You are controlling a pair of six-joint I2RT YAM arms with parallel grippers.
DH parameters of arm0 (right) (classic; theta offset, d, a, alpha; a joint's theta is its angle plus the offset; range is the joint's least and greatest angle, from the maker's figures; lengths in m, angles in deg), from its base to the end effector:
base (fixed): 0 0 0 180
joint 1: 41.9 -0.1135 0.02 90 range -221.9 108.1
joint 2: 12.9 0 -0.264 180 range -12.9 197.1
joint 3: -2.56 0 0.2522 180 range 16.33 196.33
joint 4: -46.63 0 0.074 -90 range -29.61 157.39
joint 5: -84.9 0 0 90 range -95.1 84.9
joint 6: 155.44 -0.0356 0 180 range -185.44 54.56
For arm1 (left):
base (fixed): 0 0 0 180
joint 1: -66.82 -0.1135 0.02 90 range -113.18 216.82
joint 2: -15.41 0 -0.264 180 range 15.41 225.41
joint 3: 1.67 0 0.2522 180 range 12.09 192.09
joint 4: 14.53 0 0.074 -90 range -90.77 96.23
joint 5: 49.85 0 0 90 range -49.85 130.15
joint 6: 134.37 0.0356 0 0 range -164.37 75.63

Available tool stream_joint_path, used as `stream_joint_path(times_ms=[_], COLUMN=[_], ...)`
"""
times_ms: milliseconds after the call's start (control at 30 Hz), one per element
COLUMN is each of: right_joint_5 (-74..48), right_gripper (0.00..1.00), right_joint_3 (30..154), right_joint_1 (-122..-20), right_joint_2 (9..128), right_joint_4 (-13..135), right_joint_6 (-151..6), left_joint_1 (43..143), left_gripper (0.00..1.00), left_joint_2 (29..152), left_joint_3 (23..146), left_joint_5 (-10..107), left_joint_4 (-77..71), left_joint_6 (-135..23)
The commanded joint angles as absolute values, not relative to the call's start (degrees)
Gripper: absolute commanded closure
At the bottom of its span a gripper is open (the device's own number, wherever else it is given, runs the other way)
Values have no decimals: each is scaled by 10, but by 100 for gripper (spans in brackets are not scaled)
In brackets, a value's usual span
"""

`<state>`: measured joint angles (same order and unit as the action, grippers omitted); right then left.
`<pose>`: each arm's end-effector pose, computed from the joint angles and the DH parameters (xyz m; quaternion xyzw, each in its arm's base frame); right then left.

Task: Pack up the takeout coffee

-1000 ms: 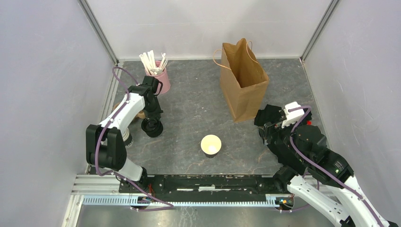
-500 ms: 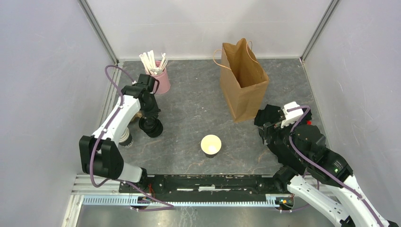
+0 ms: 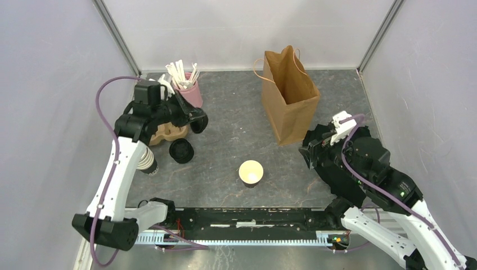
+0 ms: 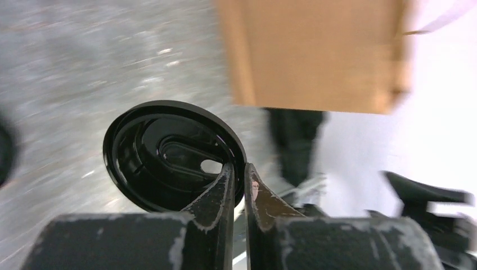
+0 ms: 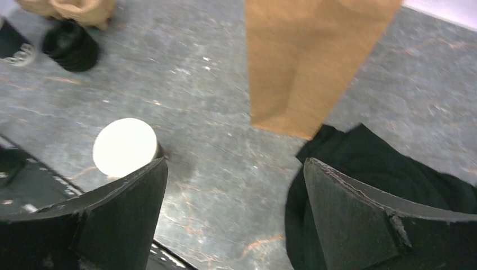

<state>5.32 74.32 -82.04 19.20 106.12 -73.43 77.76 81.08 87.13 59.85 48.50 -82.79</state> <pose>0.0753 0.0551 0.3778 -0.1755 0.7975 0.1656 0.5530 0.2193 -0.0546 0.3842 -0.1416 0.8842 -0.3150 0.3143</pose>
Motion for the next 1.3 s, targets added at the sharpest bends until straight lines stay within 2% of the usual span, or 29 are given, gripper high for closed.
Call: stream_joint_path(times_ms=[0, 133, 167, 333, 600, 900, 1267], right_joint_5=[-35, -119, -163, -233, -282, -284, -266], right_gripper=[2, 2, 2, 2, 2, 2, 2], right_joint_3=[812, 861, 869, 862, 863, 834, 808], right_joint_1=[-823, -824, -823, -824, -824, -823, -823], right_joint_2=[239, 289, 318, 386, 476, 496, 497], right_joint_4=[995, 913, 837, 671, 524, 467, 469], right_joint_6=[-769, -845, -918, -1070, -1208, -1257, -1254], left_joint_1=[779, 795, 817, 851, 884, 901, 918], left_gripper=[90, 92, 91, 92, 94, 97, 96], left_joint_2=[772, 756, 759, 762, 761, 775, 794], left_joint_3=[852, 828, 834, 838, 826, 814, 823], left_joint_5=[782, 821, 828, 837, 875, 898, 909], left_joint_4=[225, 73, 33, -30, -109, -141, -152], left_joint_6=[-1004, -1104, -1128, -1150, -1186, -1204, -1210])
